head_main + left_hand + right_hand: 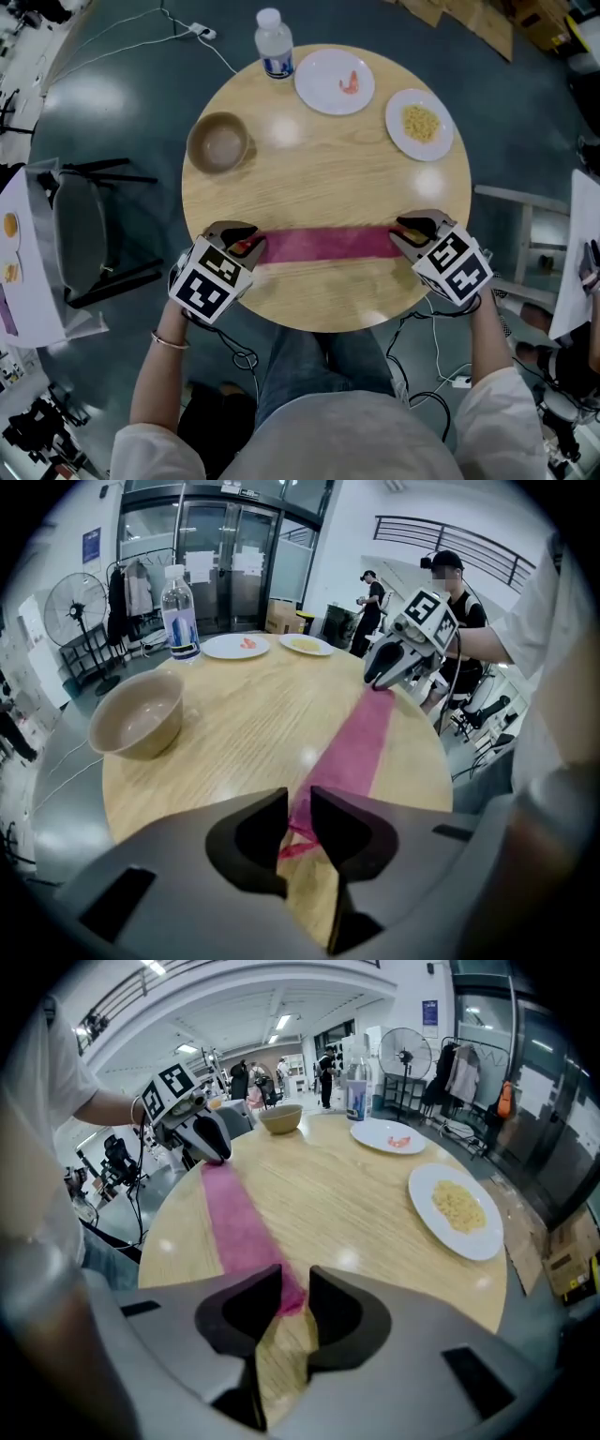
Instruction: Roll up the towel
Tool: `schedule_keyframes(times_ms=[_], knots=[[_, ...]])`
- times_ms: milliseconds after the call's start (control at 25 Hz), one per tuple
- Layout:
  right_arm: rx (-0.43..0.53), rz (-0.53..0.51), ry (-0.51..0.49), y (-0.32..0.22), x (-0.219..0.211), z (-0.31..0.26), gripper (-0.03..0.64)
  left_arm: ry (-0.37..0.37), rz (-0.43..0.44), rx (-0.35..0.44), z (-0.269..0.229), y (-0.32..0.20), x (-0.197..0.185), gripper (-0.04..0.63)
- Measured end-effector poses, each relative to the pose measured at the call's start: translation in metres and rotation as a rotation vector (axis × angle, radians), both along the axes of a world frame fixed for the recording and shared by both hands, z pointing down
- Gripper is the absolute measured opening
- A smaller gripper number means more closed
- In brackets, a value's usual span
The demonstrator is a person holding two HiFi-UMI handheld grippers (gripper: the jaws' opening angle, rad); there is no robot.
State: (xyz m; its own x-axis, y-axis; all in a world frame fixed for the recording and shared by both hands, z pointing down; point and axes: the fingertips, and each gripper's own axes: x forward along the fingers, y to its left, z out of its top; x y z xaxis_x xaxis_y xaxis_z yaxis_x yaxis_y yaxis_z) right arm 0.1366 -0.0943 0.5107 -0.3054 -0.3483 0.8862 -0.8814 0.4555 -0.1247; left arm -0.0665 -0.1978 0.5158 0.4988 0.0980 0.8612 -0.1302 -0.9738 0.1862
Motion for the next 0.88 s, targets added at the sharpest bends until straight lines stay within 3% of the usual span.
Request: schedule_keyframes(times_ms=[240, 480, 680, 880], knots=[[0.066, 0.098, -0.041, 0.002, 0.006, -0.02, 0.095, 0.082, -0.089, -0.001, -0.022, -0.005, -0.012, 0.099], [0.169, 0.181, -0.053, 0.007, -0.001, -0.06, 0.083, 0.2, -0.204, 0.08, -0.07, -0.011, -0.019, 0.096], [0.387, 0.33, -0.077, -0.001, 0.001, -0.126, 0.034, 0.397, -0.343, 0.213, -0.141, -0.02, -0.017, 0.072], [0.643, 0.472, -0.08, 0.01, 0.007, -0.205, 0.002, 0.581, -0.554, 0.373, -0.217, -0.025, -0.029, 0.018]])
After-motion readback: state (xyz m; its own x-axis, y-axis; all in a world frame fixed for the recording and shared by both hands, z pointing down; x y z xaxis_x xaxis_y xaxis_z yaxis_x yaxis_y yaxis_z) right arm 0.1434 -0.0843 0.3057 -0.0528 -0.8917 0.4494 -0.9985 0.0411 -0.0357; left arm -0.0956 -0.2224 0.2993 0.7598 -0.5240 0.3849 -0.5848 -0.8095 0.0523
